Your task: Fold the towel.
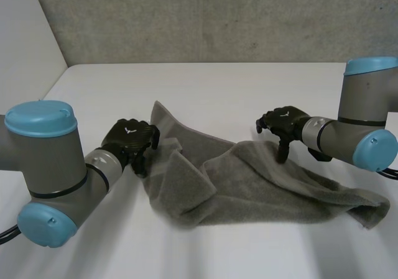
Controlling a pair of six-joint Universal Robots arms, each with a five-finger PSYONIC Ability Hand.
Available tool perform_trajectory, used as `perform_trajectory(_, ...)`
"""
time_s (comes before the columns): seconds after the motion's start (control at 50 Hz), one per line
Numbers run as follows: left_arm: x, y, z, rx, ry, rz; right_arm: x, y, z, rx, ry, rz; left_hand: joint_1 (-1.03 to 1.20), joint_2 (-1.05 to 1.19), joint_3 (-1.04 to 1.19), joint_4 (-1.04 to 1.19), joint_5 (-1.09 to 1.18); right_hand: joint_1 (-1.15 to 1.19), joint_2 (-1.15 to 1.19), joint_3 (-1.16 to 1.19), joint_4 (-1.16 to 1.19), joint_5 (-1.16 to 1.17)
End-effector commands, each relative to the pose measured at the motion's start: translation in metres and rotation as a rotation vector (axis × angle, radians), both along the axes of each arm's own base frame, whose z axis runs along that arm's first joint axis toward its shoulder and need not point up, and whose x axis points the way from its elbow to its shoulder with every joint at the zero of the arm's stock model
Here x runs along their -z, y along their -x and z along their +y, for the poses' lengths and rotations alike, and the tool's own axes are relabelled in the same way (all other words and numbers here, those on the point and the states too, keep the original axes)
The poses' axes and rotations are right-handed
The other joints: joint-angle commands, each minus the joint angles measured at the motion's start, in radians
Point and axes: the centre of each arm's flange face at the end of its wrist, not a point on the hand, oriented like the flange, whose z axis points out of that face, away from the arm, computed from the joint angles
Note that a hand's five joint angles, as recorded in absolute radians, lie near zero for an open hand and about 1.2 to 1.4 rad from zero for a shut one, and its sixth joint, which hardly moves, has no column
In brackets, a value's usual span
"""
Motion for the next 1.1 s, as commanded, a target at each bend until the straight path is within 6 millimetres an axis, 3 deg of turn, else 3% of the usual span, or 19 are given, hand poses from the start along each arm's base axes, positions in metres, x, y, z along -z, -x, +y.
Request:
perform_trajectory(0.02,0.000,-0.001,-0.002,-0.005,0.001,0.001,0.005,-0.006,0.001,-0.014,-0.020,0.003,-0.090,-0.098,-0.084,-0.102,-0.252,0.221,0.223,0.224,0.238,0.251)
perform_trajectory(0.04,0.000,-0.001,-0.002,-0.005,0.001,0.001,0.005,-0.006,0.001,-0.014,-0.020,0.003,-0.090,-0.098,-0.084,-0.102,-0.252,0.222,0.224,0.226,0.239,0.252)
perform_trajectory(0.08,-0.001,-0.001,-0.002,-0.006,0.004,0.002,0.003,-0.006,0.003,-0.016,-0.037,0.006,-0.090,-0.098,-0.084,-0.102,-0.252,0.581,0.584,0.585,0.599,0.612)
perform_trajectory(0.1,-0.001,-0.001,-0.002,-0.006,0.004,0.002,0.003,-0.006,0.003,-0.016,-0.037,0.006,-0.090,-0.098,-0.084,-0.102,-0.252,0.583,0.585,0.587,0.600,0.613)
perform_trajectory(0.14,-0.003,-0.001,-0.005,-0.007,0.013,0.005,0.002,-0.004,0.007,-0.019,-0.069,0.012,-0.098,-0.107,-0.093,-0.110,-0.261,0.892,0.895,0.896,0.910,0.923)
perform_trajectory(0.18,-0.003,0.000,-0.007,-0.008,0.015,0.004,0.001,-0.004,0.010,-0.025,-0.091,0.012,-0.104,-0.113,-0.099,-0.116,-0.267,0.986,0.989,0.990,1.004,1.016)
perform_trajectory(0.3,-0.012,0.006,-0.024,-0.010,0.063,0.022,-0.003,0.000,0.018,-0.027,-0.156,0.003,-0.169,-0.178,-0.163,-0.181,-0.331,0.987,0.990,0.991,1.005,1.017)
perform_trajectory(0.34,-0.013,0.008,-0.030,-0.012,0.078,0.024,-0.010,0.003,0.019,-0.021,-0.148,-0.001,-0.184,-0.192,-0.178,-0.195,-0.346,0.987,0.990,0.991,1.005,1.017)
perform_trajectory(0.38,-0.015,0.013,-0.044,-0.013,0.094,0.030,-0.030,0.007,0.025,-0.017,-0.114,-0.014,-0.210,-0.219,-0.204,-0.222,-0.372,0.987,0.990,0.991,1.005,1.017)
perform_trajectory(0.56,0.004,0.024,-0.068,-0.003,0.051,-0.021,-0.057,0.018,0.050,-0.009,-0.050,-0.030,-0.210,-0.219,-0.204,-0.222,-0.372,0.987,0.990,0.991,1.005,1.017)
perform_trajectory(0.7,0.013,0.032,-0.073,0.036,0.034,-0.032,-0.066,0.024,0.066,-0.006,-0.003,-0.034,-0.213,-0.222,-0.207,-0.225,-0.375,0.987,0.990,0.991,1.005,1.017)
perform_trajectory(0.8,0.016,0.048,-0.066,0.170,0.020,0.008,-0.072,0.029,0.080,0.000,0.041,-0.031,-0.213,-0.222,-0.207,-0.225,-0.375,0.987,0.990,0.991,1.005,1.017)
perform_trajectory(1.0,0.023,0.054,-0.061,0.235,-0.003,0.023,-0.067,0.038,0.081,0.017,0.032,-0.018,-0.213,-0.222,-0.207,-0.225,-0.375,0.987,0.990,0.991,1.005,1.017)
perform_trajectory(1.02,0.022,0.054,-0.061,0.236,-0.004,0.024,-0.066,0.038,0.080,0.016,0.035,-0.014,-0.213,-0.222,-0.207,-0.225,-0.375,0.709,0.712,0.713,0.727,0.739)
perform_trajectory(1.04,0.022,0.054,-0.061,0.236,-0.004,0.024,-0.066,0.038,0.080,0.016,0.035,-0.014,-0.213,-0.222,-0.207,-0.225,-0.375,0.706,0.709,0.710,0.724,0.737)
perform_trajectory(1.06,0.022,0.054,-0.060,0.239,-0.006,0.024,-0.065,0.037,0.078,0.012,0.039,-0.014,-0.213,-0.222,-0.207,-0.225,-0.375,0.212,0.215,0.216,0.230,0.242)
perform_trajectory(1.08,0.023,0.054,-0.059,0.242,-0.008,0.025,-0.062,0.036,0.074,0.012,0.042,-0.014,-0.210,-0.219,-0.204,-0.222,-0.372,-0.101,-0.098,-0.097,-0.083,-0.071)
perform_trajectory(1.1,0.023,0.054,-0.059,0.242,-0.008,0.025,-0.062,0.036,0.074,0.012,0.042,-0.014,-0.210,-0.219,-0.204,-0.222,-0.372,-0.104,-0.102,-0.100,-0.086,-0.074)
